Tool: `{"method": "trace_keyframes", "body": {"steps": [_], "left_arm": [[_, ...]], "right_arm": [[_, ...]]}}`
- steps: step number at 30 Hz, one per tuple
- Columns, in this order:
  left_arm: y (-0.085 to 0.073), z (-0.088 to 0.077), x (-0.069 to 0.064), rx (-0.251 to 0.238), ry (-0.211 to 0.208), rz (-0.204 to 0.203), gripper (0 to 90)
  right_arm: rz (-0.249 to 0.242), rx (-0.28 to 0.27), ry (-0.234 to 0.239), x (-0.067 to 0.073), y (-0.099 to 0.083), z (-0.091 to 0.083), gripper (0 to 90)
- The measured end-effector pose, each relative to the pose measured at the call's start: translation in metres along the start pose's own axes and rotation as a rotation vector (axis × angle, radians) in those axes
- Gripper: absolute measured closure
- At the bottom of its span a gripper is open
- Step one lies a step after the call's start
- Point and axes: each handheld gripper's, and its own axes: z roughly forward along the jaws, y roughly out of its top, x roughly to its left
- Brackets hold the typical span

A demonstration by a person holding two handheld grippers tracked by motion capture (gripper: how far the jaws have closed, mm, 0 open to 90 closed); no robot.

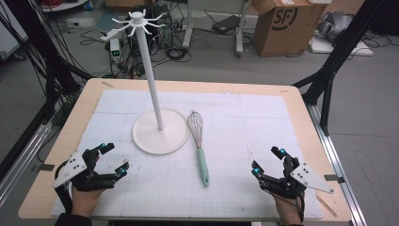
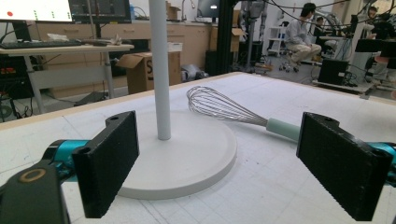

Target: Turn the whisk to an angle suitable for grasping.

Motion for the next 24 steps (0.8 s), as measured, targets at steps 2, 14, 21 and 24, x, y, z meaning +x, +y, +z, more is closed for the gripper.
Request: {"method": "trace_keyframes", "body": {"steps": [2,14,21,24], "left_arm": [[0.0,0.0,0.0,0.0,-0.001,-0.002,13.6],[0.0,0.001,-0.001,0.001,0.001,-0.005,13.6],[-0.002,0.001,-0.001,0.007,0.004,-0.008,13.6],[-0.003,0.002,-0.001,0.01,0.0,-0.011,13.6]], "right_arm": [[-0.007,0.001,0.002,0.001,0.001,0.001,16.3],[-0.105,0.008,0.041,0.011,0.005,0.0,71.4],[-0.184,0.033,0.089,0.021,0.013,0.006,89.7],[-0.194,0.058,0.127,0.022,0.016,0.013,89.8]]}}
